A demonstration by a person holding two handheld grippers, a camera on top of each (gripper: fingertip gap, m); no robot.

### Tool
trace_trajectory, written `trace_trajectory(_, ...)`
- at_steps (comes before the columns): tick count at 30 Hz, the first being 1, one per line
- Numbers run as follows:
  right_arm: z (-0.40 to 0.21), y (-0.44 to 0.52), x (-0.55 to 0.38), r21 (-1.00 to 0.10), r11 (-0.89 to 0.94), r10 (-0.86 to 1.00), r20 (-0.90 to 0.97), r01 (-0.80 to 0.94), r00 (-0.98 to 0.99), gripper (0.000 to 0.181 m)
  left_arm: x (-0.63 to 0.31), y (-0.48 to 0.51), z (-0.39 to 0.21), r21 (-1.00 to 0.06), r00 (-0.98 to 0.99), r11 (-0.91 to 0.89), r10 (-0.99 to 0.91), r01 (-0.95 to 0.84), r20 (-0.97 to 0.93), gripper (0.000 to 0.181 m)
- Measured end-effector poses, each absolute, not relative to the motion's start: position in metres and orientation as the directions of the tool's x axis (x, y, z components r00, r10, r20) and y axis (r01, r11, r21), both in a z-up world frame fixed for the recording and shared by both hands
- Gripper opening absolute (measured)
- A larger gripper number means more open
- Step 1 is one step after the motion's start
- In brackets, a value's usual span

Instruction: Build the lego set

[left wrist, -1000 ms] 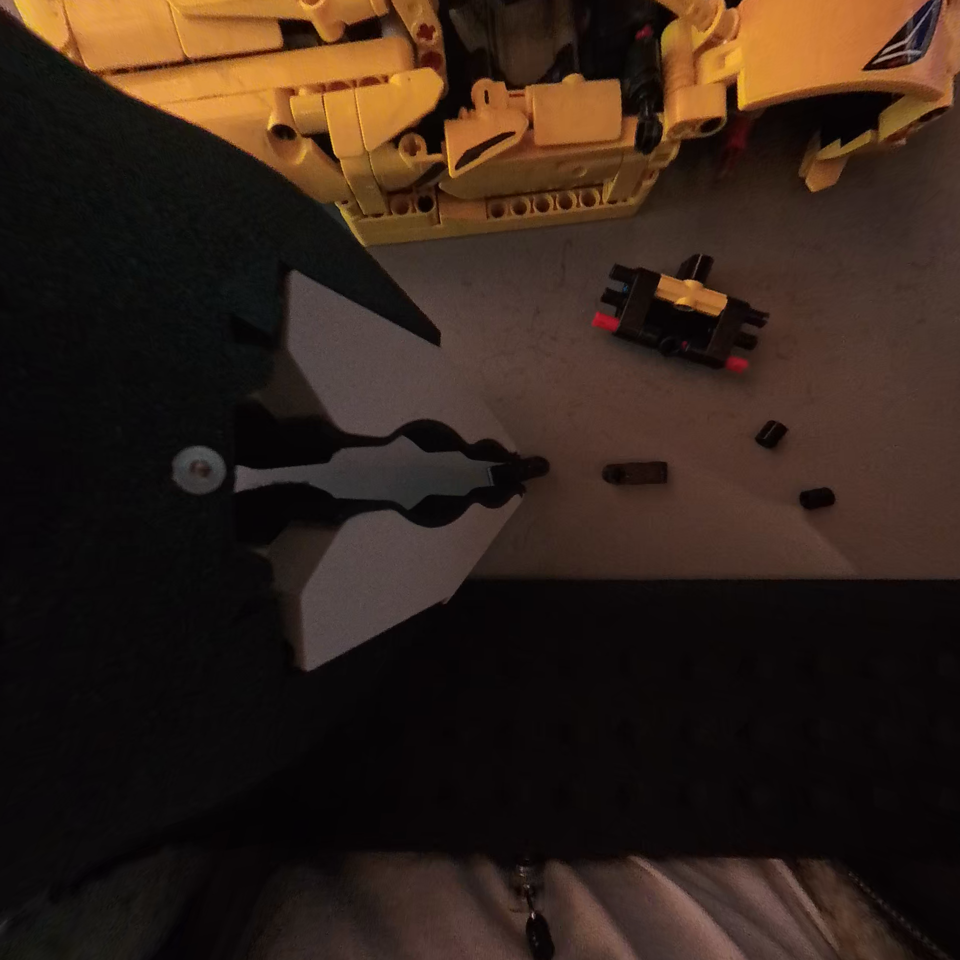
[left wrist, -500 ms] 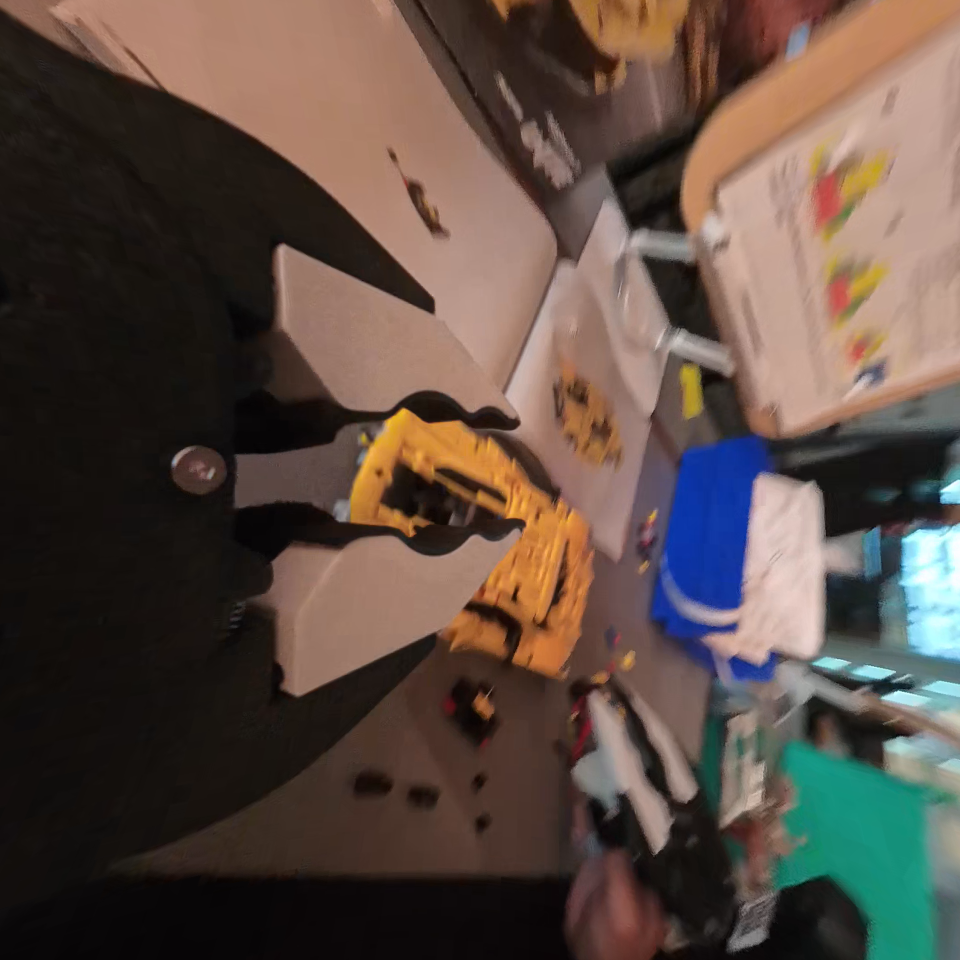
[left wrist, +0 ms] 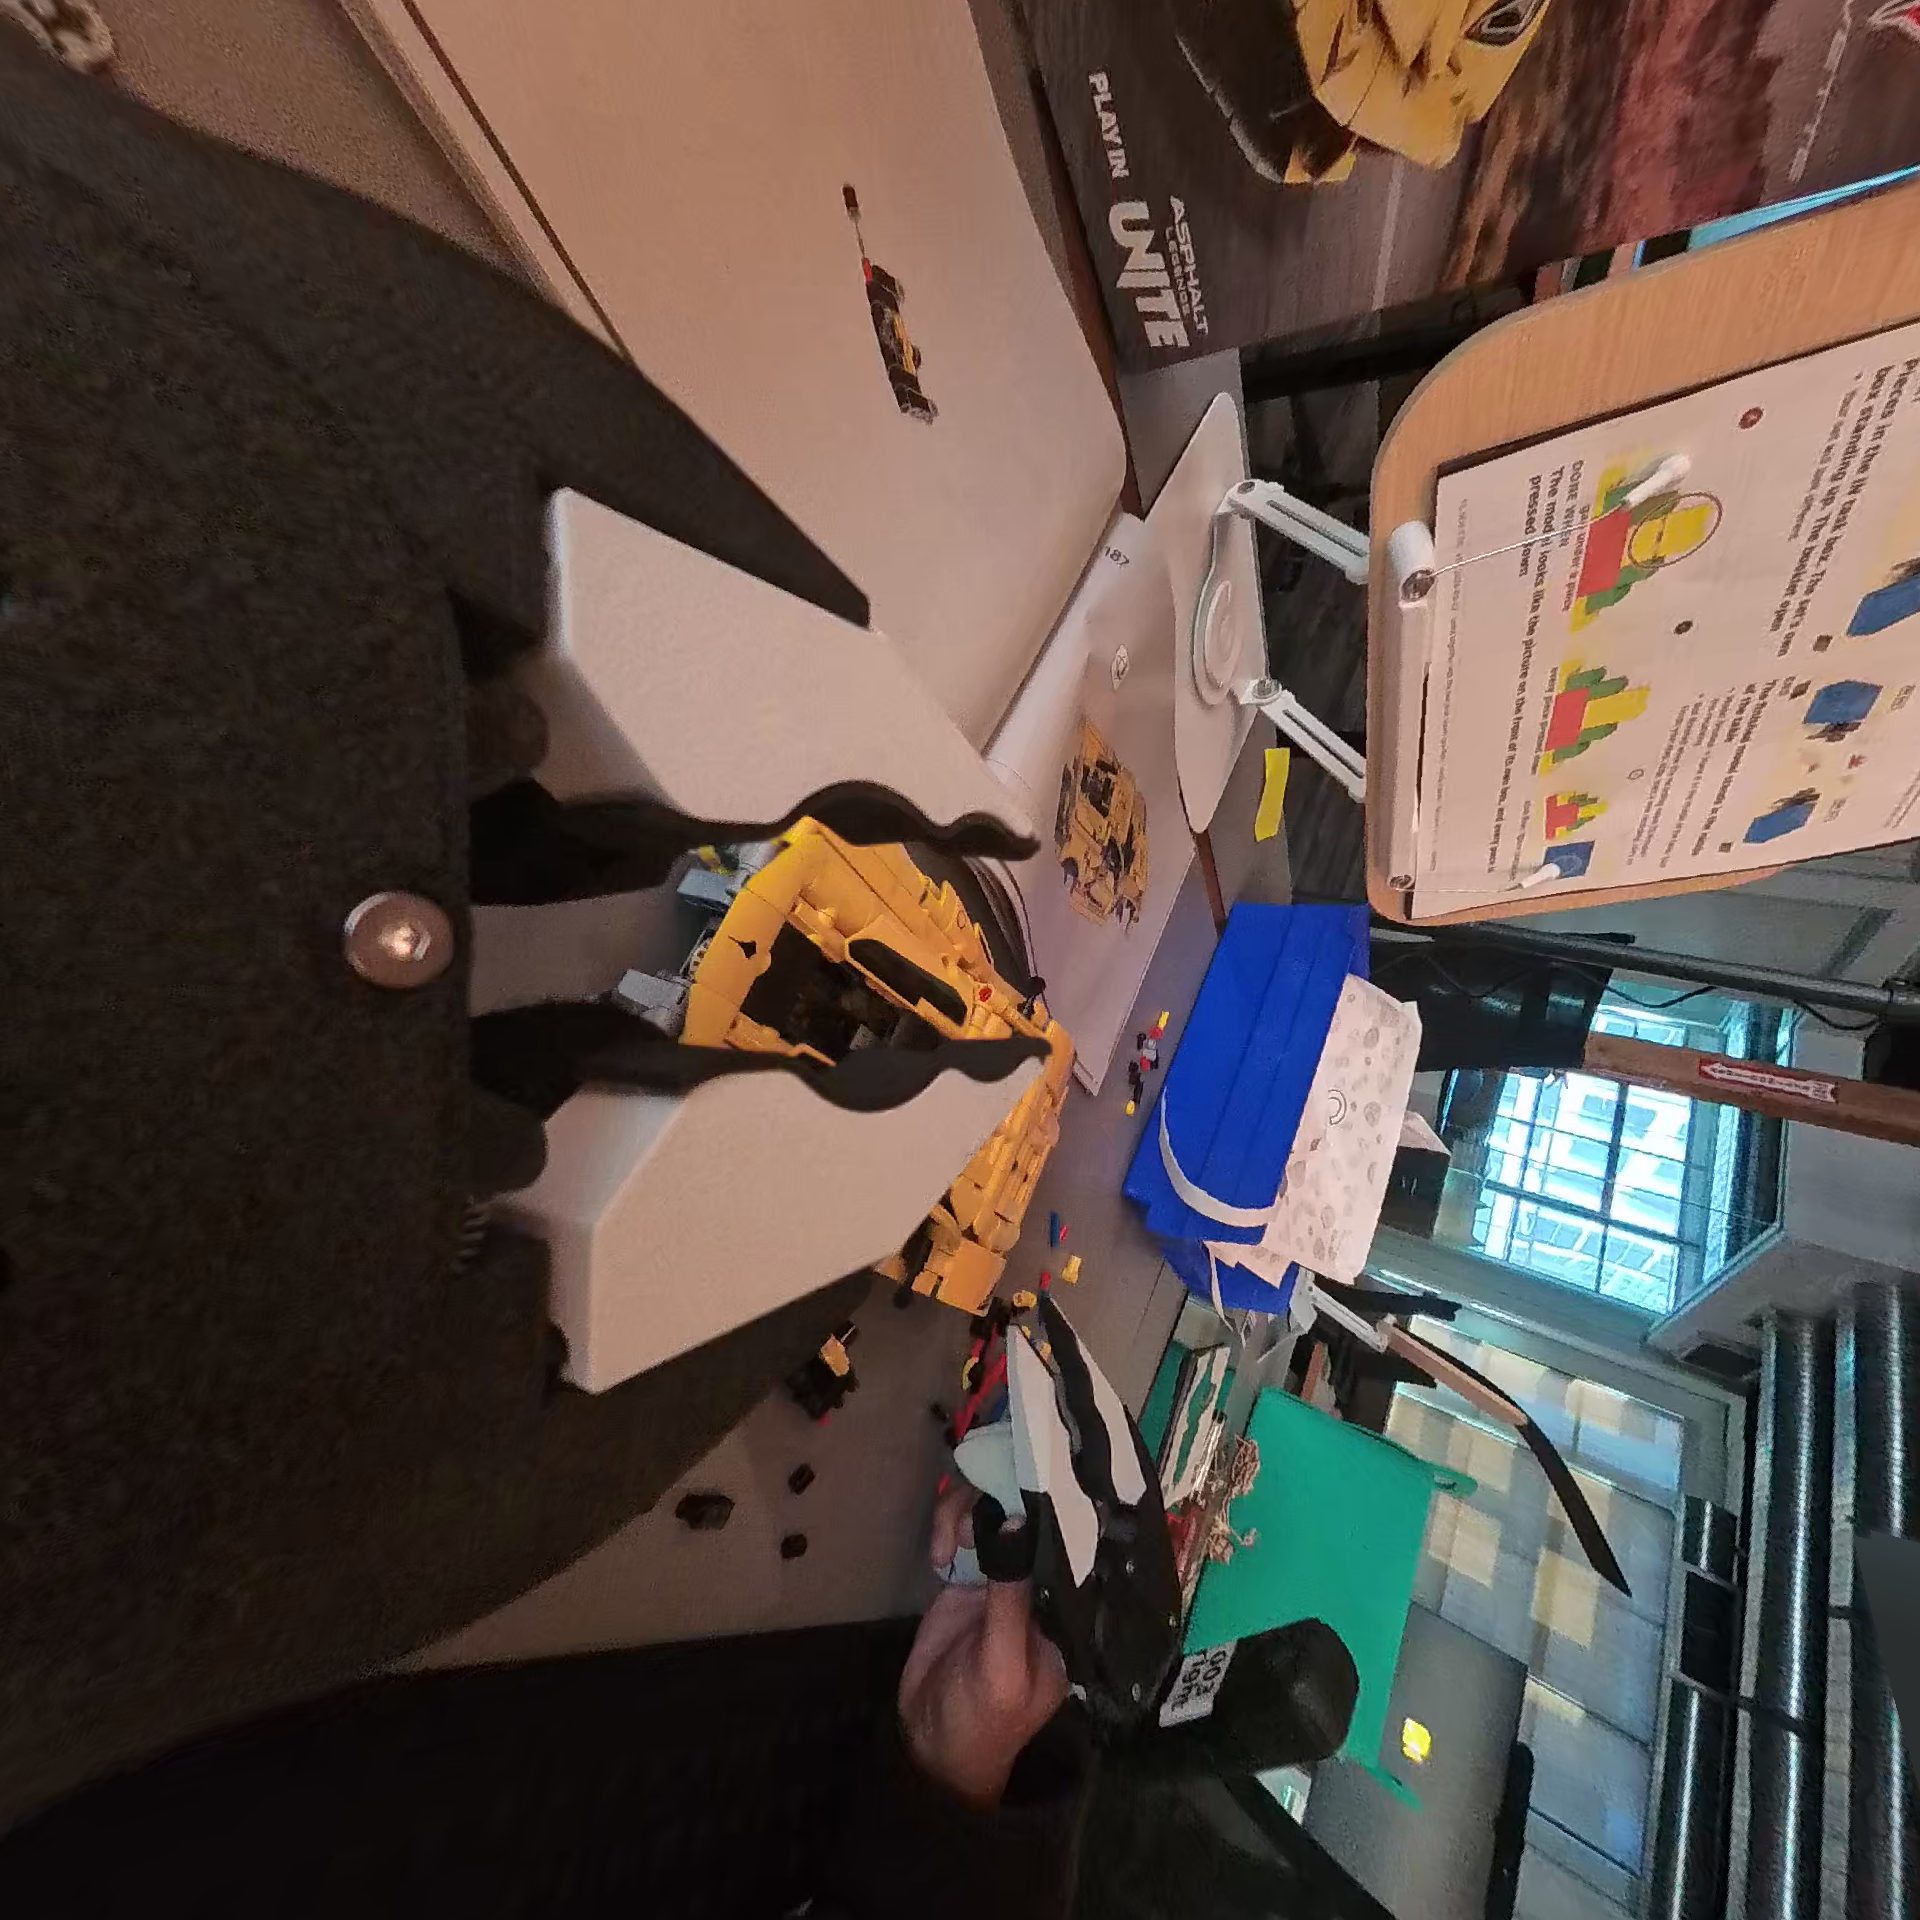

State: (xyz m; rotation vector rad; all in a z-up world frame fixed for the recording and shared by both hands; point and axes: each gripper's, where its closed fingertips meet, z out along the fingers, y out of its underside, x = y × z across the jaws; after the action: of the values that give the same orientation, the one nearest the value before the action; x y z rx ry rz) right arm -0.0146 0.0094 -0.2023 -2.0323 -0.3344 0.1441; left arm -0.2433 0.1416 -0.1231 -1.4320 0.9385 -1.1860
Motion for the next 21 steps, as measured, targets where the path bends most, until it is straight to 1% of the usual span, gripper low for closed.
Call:
trace_trajectory(7,-0.195,0.012,-0.012,-0.901,-0.412,0.297,0.004,0.132,0.955,0.024,-0.244,0.142,-0.125,-0.984,0.239,-0.179,-0.955,0.016,0.177,0.034)
trace_trajectory(16,-0.186,0.008,-0.031,-0.914,-0.354,0.373,0.057,0.198,0.926,0.026,-0.253,0.147,-0.118,-0.990,0.292,-0.140,-0.946,0.019,0.139,0.034)
trace_trajectory(21,-0.181,0.005,-0.040,-0.921,-0.331,0.406,0.058,0.206,0.912,0.029,-0.251,0.149,-0.126,-0.989,0.299,-0.147,-0.945,-0.019,0.135,0.034)
